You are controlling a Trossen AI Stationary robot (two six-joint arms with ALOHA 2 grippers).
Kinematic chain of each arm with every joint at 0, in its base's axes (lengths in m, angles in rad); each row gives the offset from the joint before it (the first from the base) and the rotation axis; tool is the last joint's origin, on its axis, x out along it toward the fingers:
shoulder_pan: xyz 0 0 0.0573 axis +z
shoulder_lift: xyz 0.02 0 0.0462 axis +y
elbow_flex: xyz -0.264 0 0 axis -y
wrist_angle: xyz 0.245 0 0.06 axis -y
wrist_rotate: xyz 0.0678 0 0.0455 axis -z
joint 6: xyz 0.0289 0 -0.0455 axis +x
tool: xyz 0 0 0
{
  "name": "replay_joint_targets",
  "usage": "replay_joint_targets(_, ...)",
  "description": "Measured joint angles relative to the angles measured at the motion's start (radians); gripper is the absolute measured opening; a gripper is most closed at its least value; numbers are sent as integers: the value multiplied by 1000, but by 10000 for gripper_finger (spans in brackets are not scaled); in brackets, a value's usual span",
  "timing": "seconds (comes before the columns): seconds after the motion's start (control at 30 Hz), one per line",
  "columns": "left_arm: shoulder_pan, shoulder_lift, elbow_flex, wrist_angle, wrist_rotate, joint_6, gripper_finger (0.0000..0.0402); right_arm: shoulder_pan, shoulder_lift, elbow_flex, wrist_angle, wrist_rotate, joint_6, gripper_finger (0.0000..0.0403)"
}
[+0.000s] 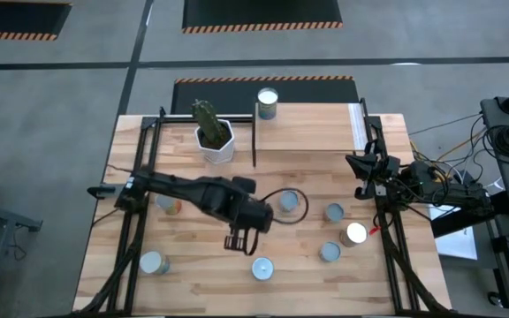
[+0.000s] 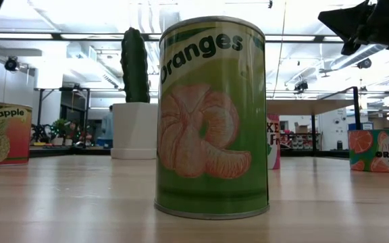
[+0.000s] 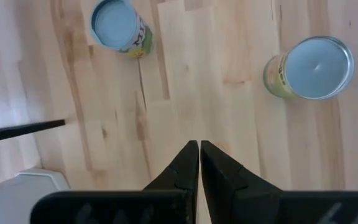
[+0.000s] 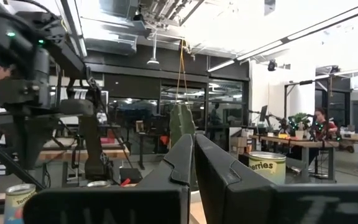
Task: Pick and place cans onto a shelf
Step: Put the canned pineapple on the shelf
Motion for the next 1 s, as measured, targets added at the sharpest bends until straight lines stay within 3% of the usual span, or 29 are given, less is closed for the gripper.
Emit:
replay_joint_targets(0.27, -46, -5, -12, 1, -38, -41, 0, 0, 0, 0, 1, 0, 5, 9)
replay_joint_targets(0.4, -65, -53, -105, 42, -139, -56, 0, 0, 0, 0, 9, -2, 10, 9)
replay_joint_targets(0.5, -76, -139, -277, 149, -181, -79, 0, 0, 0, 0, 16, -2, 14, 9)
replay_joint_targets(0.67, -81, -378, -678, 425, -180, -195, 0, 0, 0, 0, 19, -5, 16, 9)
replay_joint_targets(0.77, -77, -516, -873, 493, -177, -361, 0, 0, 0, 0, 20, -5, 16, 9)
replay_joint_targets(1.0, -74, -774, -1167, 424, -159, -854, 0, 0, 0, 0, 29, -3, 0, 9)
